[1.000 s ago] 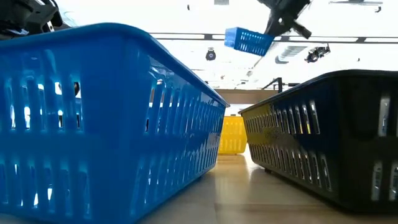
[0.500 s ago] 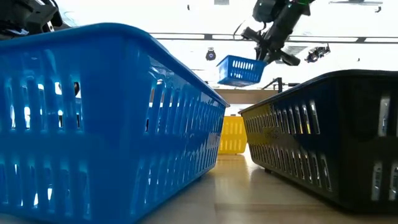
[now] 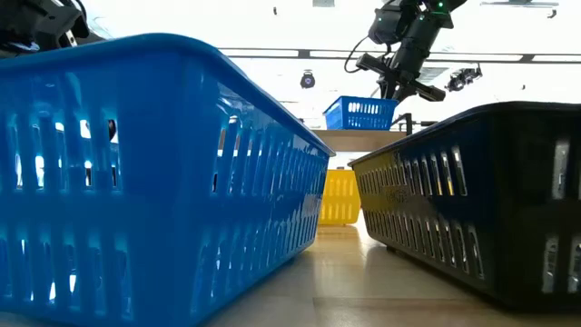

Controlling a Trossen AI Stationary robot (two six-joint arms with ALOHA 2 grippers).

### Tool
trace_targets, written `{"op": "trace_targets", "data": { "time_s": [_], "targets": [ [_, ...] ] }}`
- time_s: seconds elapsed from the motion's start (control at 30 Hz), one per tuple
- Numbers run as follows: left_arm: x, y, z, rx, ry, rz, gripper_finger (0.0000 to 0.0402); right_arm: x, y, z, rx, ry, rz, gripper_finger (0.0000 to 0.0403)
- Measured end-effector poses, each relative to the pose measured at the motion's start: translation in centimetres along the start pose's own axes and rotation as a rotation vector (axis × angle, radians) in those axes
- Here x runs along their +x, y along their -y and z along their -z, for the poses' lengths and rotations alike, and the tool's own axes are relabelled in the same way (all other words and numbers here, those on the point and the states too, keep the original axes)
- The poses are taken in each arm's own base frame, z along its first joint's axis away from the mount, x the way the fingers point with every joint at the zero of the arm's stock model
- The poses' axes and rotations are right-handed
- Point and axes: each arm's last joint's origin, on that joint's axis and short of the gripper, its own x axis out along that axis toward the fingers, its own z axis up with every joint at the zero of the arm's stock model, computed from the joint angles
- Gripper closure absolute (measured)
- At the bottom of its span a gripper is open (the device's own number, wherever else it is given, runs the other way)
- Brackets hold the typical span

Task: Stack baskets on shelf by color
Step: Put the right blue bin on the shelf, then put the top left black bin on the shelf

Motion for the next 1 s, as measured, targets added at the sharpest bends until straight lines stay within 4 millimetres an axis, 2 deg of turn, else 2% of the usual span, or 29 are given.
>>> {"op": "trace_targets", "data": {
  "time_s": [0.2, 0.53, 0.9, 1.0],
  "targets": [
    [0.0, 0.0, 0.0, 0.000, 0.000, 0.000, 0.0308, 0.0, 0.1, -0.1, 0.022, 0.008, 0.006, 0.0388],
    [0.0, 0.0, 0.0, 0.022, -0.001, 0.002, 0.0308, -0.3, 0.2, -0.2, 0.020, 0.018, 0.005, 0.0319],
    [0.0, 0.1, -0.1, 0.016, 0.013, 0.010, 0.0308, -4.3, 0.9, 0.1, -0.028, 0.117, -0.076, 0.0311],
    [0.0, 0.5, -0.5, 0.045, 0.033, 0.074, 0.0308, -5.6, 1.1, 0.5, -0.082, 0.148, -0.102, 0.0311]
  ]
}}
